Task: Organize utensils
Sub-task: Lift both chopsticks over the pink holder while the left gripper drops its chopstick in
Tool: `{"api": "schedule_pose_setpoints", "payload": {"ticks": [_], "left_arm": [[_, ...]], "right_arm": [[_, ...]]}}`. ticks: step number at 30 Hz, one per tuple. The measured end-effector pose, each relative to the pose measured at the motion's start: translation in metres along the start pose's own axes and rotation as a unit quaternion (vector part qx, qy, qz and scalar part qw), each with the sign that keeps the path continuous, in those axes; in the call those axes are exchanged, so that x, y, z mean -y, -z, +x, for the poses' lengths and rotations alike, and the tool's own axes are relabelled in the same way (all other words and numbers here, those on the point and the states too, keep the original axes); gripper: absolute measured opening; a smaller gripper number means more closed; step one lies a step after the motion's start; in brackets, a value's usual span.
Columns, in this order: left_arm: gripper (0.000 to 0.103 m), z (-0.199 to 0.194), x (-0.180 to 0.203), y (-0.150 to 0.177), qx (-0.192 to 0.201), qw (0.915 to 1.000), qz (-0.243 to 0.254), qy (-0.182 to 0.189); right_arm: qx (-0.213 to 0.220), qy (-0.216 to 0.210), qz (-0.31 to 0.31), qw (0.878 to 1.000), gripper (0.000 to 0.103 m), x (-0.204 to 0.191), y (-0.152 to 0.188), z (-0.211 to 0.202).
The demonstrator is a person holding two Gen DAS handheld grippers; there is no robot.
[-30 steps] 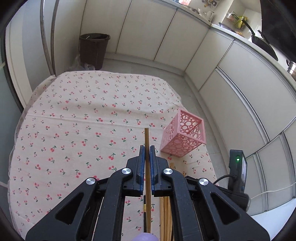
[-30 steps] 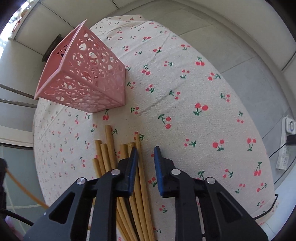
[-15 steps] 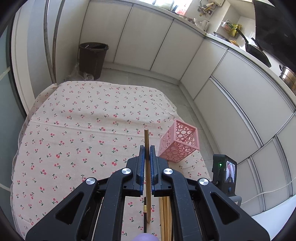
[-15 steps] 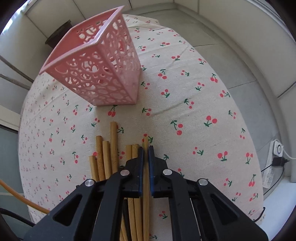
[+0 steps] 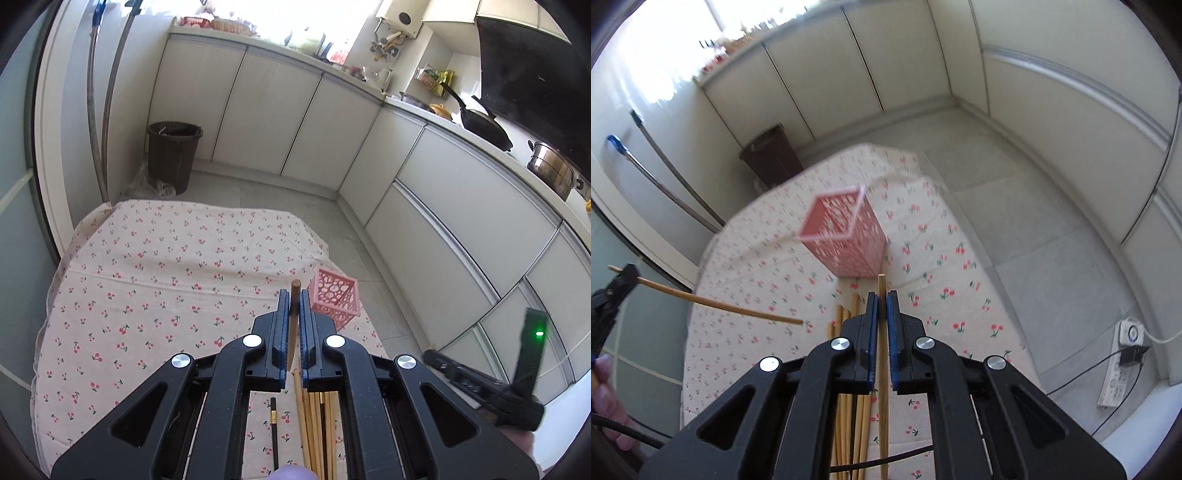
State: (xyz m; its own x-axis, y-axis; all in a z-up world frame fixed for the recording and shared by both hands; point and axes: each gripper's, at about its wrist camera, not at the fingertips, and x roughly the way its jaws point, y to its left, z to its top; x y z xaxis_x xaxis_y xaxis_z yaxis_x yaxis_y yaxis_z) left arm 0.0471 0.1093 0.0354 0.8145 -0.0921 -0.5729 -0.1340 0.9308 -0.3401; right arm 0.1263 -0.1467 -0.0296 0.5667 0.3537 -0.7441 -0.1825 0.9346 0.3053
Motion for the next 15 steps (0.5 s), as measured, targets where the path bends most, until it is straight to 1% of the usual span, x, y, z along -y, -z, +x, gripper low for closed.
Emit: {"api": "schedule_pose_setpoints", "payload": {"ticks": [2,4,8,11,15], "left_arm": [[0.004,-0.003,0.004,-0.005,0.009,0.9999,0.003,-0.005],[0.004,-0.006,0.007,-0.009,0.014,0.9999,0.003,-0.007],[0.004,-0.015,0.016,-0.022,0.029,0.9996,0.002,-0.002],[0.004,-0.024,0.029,-0.042,0.050,0.9987,0.006,0.002],[0.004,-0.030,0.053,-0.071,0.074,0.9970,0.022,0.004]], "right_arm": [[0.021,-0.012,0.000,1.000,0.005,0.000,-0.007,-0.021],[0.038,-0.023,0.004,0.999,0.005,-0.001,-0.017,-0.032],[0.073,-0.058,0.021,0.995,0.005,-0.003,-0.040,-0.062],[0.106,-0.086,0.034,0.990,0.005,-0.004,-0.064,-0.086],[0.152,-0.103,0.049,0.982,0.005,-0.002,-0.095,-0.109]]}}
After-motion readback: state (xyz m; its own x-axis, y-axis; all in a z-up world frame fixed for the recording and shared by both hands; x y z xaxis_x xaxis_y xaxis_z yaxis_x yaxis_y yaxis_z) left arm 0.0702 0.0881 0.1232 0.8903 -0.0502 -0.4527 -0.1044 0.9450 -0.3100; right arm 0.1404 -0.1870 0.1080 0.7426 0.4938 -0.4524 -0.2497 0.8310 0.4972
